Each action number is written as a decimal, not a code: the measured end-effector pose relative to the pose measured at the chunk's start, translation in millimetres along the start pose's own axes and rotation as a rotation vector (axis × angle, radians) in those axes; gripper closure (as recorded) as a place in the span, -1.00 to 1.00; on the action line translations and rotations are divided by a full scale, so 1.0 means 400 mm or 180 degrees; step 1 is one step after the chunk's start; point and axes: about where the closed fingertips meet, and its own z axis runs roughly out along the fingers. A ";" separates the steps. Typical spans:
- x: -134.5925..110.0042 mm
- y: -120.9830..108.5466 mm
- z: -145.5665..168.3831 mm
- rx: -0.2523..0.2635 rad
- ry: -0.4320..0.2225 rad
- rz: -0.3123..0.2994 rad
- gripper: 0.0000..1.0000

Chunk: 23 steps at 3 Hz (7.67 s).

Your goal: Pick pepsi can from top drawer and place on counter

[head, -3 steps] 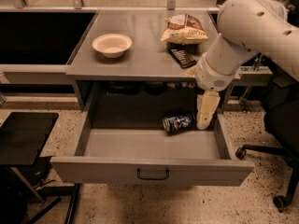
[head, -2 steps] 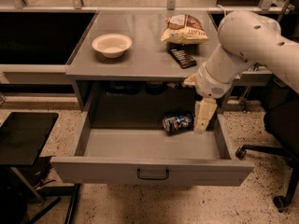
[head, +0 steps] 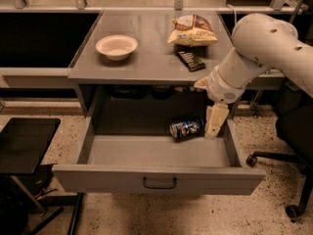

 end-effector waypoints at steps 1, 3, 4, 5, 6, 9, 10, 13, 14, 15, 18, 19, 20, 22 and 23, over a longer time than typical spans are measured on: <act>0.011 -0.061 0.003 0.0229 -0.0208 -0.0153 -1.00; 0.014 -0.172 0.024 0.0534 -0.0181 -0.0396 -1.00; 0.014 -0.172 0.025 0.0532 -0.0175 -0.0401 -1.00; -0.010 -0.133 -0.035 0.0622 -0.0130 -0.0379 -1.00; -0.042 -0.062 -0.112 0.0726 -0.0110 -0.0283 -1.00; 0.016 -0.043 0.077 0.0318 -0.1243 -0.0091 -1.00; 0.058 -0.082 0.242 -0.0040 -0.1501 -0.0056 -1.00; 0.075 -0.085 0.361 -0.0175 -0.1479 0.0065 -1.00; 0.036 -0.060 0.410 -0.0312 -0.1337 -0.0041 -1.00; 0.036 -0.060 0.410 -0.0312 -0.1337 -0.0041 -1.00; 0.036 -0.059 0.410 -0.0313 -0.1337 -0.0041 0.31; 0.036 -0.059 0.410 -0.0313 -0.1339 -0.0040 0.78; 0.035 -0.058 0.412 -0.0319 -0.1366 -0.0033 1.00; 0.119 -0.086 0.367 -0.0350 -0.1896 0.0276 1.00; 0.115 -0.077 0.373 -0.0361 -0.1908 0.0283 1.00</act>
Offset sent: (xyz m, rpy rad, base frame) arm 0.0962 -0.0067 0.0166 0.1167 -0.2951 0.0798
